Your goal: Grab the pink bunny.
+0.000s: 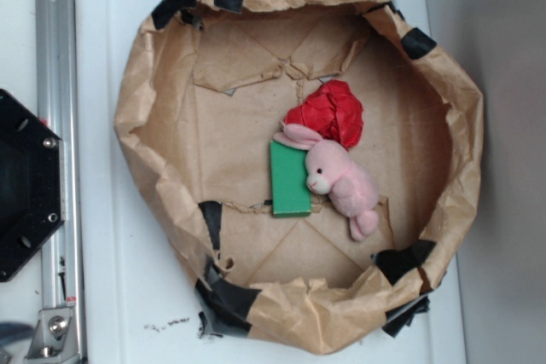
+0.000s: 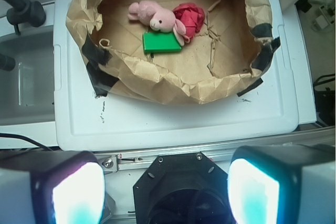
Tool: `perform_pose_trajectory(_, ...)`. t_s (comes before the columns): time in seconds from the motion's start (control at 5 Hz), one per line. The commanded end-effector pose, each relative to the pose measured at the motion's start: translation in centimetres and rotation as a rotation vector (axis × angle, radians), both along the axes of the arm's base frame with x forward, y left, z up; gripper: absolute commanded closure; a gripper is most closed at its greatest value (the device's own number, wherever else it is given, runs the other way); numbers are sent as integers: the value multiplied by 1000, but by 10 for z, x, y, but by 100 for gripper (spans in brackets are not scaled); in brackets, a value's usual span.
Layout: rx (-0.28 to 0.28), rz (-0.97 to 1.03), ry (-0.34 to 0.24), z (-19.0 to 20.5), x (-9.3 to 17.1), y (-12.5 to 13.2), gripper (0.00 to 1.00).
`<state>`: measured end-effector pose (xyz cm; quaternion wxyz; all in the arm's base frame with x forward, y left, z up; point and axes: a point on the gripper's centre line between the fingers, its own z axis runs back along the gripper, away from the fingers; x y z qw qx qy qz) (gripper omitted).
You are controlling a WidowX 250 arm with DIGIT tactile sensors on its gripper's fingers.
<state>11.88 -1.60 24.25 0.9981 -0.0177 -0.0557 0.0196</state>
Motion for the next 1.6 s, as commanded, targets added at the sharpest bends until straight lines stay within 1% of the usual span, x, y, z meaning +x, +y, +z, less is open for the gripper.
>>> perform_pose_trajectory(0.0, 0, 0, 0, 0, 0, 0, 0)
perform_pose_trajectory(0.2, 90, -164, -147, -35, 50, 0, 0)
perform_pose_trajectory(0.4, 80, -273, -209, -61, 101, -4, 0)
perform_pose_trajectory(0.6, 34, -327, -210, -89, 147, 1, 0)
perform_pose_trajectory(0.8, 57, -424, -192, -114, 171, -1, 0)
perform_pose_trajectory(1.0, 67, -475, -107, -142, 185, 7, 0)
perform_pose_trajectory(1.2, 100, -510, -46, -164, 198, -5, 0)
perform_pose_trajectory(1.4, 43, -645, -55, -182, 212, -49, 0)
